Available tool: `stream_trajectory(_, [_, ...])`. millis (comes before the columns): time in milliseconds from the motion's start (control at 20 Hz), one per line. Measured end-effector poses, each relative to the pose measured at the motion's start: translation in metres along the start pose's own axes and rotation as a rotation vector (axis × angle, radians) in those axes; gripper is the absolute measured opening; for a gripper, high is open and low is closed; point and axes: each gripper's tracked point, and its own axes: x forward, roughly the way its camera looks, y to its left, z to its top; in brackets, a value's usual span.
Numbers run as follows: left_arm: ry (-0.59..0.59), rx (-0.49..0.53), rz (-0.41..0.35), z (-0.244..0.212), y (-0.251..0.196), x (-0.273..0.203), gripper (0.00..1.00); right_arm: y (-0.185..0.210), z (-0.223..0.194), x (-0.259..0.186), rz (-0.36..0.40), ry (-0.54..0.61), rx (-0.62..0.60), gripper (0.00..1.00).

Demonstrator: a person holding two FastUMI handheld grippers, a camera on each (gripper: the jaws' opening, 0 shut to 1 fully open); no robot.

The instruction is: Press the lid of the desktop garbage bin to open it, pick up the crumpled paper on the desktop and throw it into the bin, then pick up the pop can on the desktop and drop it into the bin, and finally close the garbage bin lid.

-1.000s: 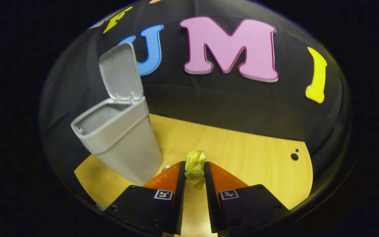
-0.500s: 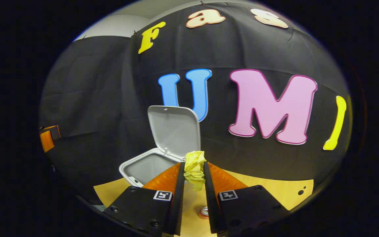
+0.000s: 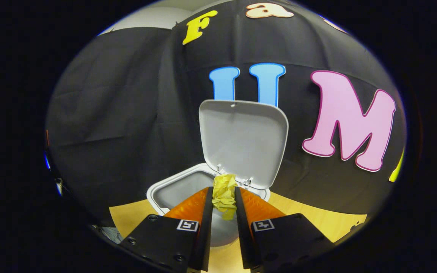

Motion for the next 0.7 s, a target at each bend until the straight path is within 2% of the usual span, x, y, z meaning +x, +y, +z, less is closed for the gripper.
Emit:
stream_trajectory(50, [0.004,-0.005,0.012,-0.002,0.002,-0.004,0.77,-0.001,-0.008,0.007,-0.003,0.023,-0.002,0.24])
stream_trajectory(150, [0.013,-0.029,0.025,-0.006,0.005,-0.007,0.77,-0.002,-0.017,0.011,-0.006,0.052,0.005,0.55])
stream_trajectory(300, [0.031,-0.048,0.031,-0.017,-0.001,-0.007,0.77,-0.001,-0.006,0.002,0.003,0.017,0.030,1.00])
stream_trajectory(450, [0.037,-0.050,-0.002,-0.024,-0.019,0.000,0.77,-0.011,0.002,-0.019,-0.002,-0.014,0.025,0.98])
stream_trajectory(700, [0.044,-0.071,-0.151,-0.051,-0.089,0.026,0.77,-0.061,0.004,-0.082,-0.069,-0.047,0.037,0.99])
